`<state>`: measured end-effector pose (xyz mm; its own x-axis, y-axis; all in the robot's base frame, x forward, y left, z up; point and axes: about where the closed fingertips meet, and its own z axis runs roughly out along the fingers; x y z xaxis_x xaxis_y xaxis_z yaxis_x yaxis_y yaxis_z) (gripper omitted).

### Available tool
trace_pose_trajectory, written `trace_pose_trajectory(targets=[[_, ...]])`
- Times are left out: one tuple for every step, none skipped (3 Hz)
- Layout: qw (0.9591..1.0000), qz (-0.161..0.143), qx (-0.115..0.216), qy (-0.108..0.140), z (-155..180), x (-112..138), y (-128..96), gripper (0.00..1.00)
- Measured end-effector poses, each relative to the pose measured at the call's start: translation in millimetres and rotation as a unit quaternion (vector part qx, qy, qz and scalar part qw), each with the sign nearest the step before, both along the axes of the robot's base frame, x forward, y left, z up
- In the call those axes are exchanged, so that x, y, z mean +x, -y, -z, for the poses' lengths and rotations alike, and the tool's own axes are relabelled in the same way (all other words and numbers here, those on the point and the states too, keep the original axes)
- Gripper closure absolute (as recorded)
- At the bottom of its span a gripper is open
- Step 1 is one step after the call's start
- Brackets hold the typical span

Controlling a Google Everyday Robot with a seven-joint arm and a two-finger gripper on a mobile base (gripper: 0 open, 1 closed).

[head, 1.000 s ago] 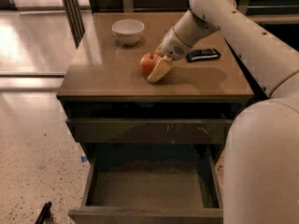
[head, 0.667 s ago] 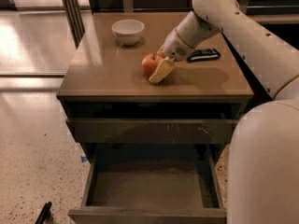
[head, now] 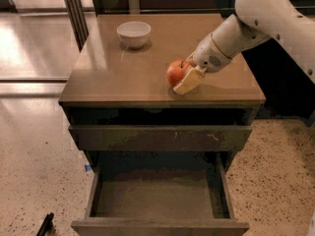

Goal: Place apple into middle drawer

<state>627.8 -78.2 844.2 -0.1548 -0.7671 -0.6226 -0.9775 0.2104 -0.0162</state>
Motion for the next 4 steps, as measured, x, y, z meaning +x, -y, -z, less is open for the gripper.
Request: trace_pose_trajectory(targets=[[0.9986,0.050,0.016,0.006,-14.3,-51.4,22.4,1.00],[0.9932,0.114,0.023,0.008,-13.3,-100.3,43.2,1.00],[0.9928,0.119,0.011,-0.014,12.9,-117.4,50.7,1.00],[0.9930,0.117,0.011,-0.014,12.4,-116.5,49.4,1.00]])
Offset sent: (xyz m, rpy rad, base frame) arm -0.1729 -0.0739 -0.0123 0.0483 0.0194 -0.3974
